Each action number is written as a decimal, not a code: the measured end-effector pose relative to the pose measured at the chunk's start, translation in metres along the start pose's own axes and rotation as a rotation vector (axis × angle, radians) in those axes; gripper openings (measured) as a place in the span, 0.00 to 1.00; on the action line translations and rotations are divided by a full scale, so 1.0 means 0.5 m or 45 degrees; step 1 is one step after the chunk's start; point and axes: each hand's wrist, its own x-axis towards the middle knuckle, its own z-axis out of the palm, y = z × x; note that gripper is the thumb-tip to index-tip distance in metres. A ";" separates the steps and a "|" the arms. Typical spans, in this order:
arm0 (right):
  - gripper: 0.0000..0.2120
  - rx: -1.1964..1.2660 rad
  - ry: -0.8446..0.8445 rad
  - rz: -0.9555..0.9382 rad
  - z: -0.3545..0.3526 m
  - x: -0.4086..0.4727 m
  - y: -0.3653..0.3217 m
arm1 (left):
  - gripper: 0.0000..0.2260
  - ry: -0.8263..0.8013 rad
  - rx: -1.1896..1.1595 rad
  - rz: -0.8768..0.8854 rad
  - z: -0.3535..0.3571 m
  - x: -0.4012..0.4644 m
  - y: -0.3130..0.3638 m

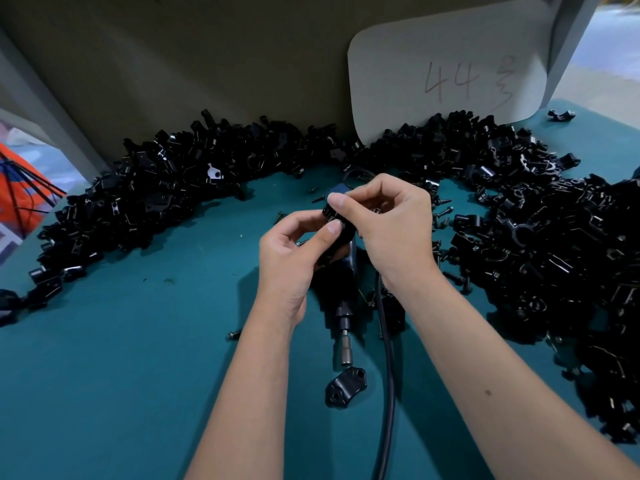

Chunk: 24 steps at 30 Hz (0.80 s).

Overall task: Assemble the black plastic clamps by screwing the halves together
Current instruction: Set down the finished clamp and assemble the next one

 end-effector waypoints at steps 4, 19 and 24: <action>0.10 -0.207 -0.075 -0.069 0.010 -0.010 -0.004 | 0.08 0.081 0.016 0.013 -0.005 0.001 -0.001; 0.04 -1.299 -0.269 0.150 -0.156 0.068 -0.017 | 0.02 0.101 -0.290 -0.197 0.005 -0.002 0.019; 0.08 -1.532 -0.276 0.187 -0.136 0.054 -0.006 | 0.04 0.142 -0.315 -0.245 0.002 0.000 0.016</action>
